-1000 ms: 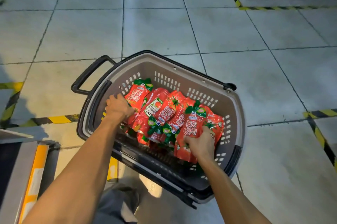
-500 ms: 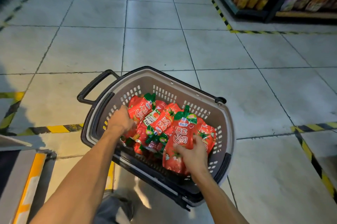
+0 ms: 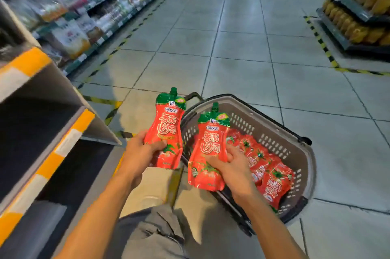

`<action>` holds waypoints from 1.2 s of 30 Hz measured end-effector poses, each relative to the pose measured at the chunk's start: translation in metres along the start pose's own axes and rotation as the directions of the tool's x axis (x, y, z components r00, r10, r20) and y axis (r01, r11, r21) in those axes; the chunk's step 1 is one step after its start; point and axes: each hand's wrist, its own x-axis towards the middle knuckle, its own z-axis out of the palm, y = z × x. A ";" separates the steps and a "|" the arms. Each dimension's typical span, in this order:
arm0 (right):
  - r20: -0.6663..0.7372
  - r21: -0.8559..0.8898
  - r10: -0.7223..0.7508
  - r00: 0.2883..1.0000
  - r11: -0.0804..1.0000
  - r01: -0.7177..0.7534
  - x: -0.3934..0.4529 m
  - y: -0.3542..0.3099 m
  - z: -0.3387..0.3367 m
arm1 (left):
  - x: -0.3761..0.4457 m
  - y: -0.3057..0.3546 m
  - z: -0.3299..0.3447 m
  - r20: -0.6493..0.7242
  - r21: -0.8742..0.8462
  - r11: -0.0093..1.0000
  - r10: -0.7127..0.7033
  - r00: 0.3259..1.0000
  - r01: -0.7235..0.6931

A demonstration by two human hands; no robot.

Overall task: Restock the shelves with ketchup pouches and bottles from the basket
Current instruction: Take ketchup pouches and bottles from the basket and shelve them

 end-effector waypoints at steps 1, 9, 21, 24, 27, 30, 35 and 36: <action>0.062 -0.006 -0.010 0.998 1.000 0.010 -0.006 -0.007 0.011 | -0.015 0.003 -0.018 -0.043 -0.024 1.000 0.004 0.999 -0.005; 0.489 -0.038 -0.063 0.870 0.995 0.094 -0.062 -0.040 0.136 | -0.143 -0.003 -0.153 -0.434 -0.168 0.982 0.002 0.901 -0.082; 0.925 -0.210 0.158 0.344 0.971 0.117 -0.223 0.027 0.298 | -0.376 -0.092 -0.273 -0.872 -0.359 0.915 -0.259 0.415 -0.184; 0.944 -0.263 0.230 0.237 0.958 0.113 -0.265 0.051 0.314 | -0.424 -0.120 -0.285 -0.889 -0.394 0.904 -0.330 0.318 -0.165; 0.943 -0.320 0.305 0.134 0.941 0.109 -0.305 0.076 0.325 | -0.462 -0.146 -0.298 -0.879 -0.458 0.872 -0.416 0.232 -0.172; 0.923 -0.385 0.378 0.077 0.915 0.124 -0.336 0.103 0.336 | -0.491 -0.171 -0.312 -0.871 -0.485 0.860 -0.459 0.176 -0.160; 0.896 -0.443 0.440 0.056 0.882 0.158 -0.371 0.146 0.361 | -0.522 -0.206 -0.357 -0.887 -0.461 0.867 -0.449 0.106 -0.190; 0.893 -0.449 0.445 0.060 0.878 0.165 -0.376 0.153 0.368 | -0.524 -0.212 -0.369 -0.893 -0.451 0.870 -0.440 0.100 -0.200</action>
